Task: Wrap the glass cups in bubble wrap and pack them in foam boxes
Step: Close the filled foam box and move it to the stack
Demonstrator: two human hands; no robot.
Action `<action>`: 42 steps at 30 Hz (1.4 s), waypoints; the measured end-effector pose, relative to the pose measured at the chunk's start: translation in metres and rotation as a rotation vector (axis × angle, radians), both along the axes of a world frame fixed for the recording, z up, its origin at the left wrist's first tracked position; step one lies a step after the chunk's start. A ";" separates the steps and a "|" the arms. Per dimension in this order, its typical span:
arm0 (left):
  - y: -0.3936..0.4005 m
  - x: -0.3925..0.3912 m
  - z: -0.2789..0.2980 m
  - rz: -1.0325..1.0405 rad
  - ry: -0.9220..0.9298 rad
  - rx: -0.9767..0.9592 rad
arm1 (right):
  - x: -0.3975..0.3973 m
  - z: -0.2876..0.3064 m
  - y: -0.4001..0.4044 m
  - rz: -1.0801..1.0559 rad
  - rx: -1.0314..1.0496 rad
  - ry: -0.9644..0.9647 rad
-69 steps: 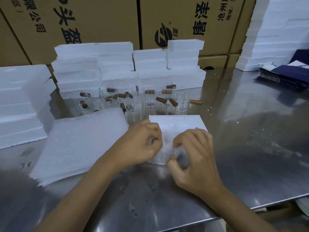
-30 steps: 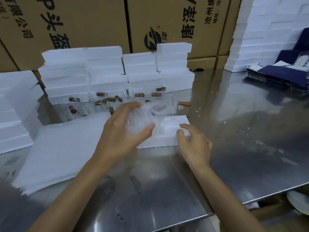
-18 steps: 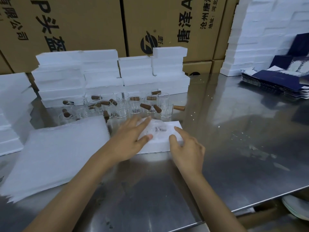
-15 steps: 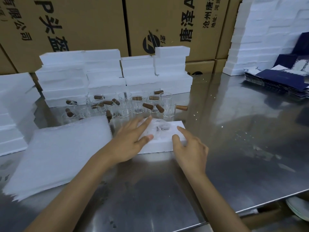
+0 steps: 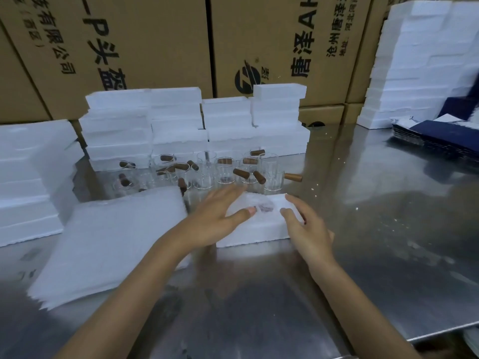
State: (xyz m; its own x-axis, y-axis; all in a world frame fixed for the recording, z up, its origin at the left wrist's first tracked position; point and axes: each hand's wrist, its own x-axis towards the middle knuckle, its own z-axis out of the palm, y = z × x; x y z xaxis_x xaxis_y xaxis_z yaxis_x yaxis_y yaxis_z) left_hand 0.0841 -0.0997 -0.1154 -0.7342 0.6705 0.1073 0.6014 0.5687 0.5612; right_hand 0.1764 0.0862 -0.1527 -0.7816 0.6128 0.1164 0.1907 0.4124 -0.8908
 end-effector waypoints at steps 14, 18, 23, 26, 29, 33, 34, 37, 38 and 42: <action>0.059 -0.181 0.053 0.324 0.223 -0.105 | -0.083 -0.002 0.071 -0.302 -0.155 0.234; 0.081 -0.224 0.051 0.376 0.273 -0.306 | -0.090 -0.008 0.079 -0.342 -0.097 0.180; 0.089 -0.253 0.039 0.407 0.352 -0.460 | -0.090 -0.007 0.081 -0.288 -0.053 0.151; 0.090 -0.261 0.037 0.404 0.413 -0.460 | -0.090 -0.007 0.082 -0.282 -0.040 0.147; 0.091 -0.261 0.037 0.397 0.453 -0.374 | -0.091 -0.008 0.083 -0.287 -0.046 0.140; 0.091 -0.254 0.040 0.422 0.440 -0.230 | -0.091 -0.010 0.083 -0.284 -0.052 0.144; 0.092 -0.252 0.041 0.422 0.442 -0.222 | -0.092 -0.010 0.083 -0.285 -0.052 0.143; 0.094 -0.246 0.042 0.423 0.482 -0.217 | -0.093 -0.011 0.083 -0.285 -0.048 0.143; 0.095 -0.244 0.042 0.430 0.501 -0.198 | -0.093 -0.011 0.084 -0.286 -0.047 0.144; 0.091 -0.237 0.050 0.446 0.560 -0.090 | -0.094 -0.011 0.084 -0.285 -0.041 0.140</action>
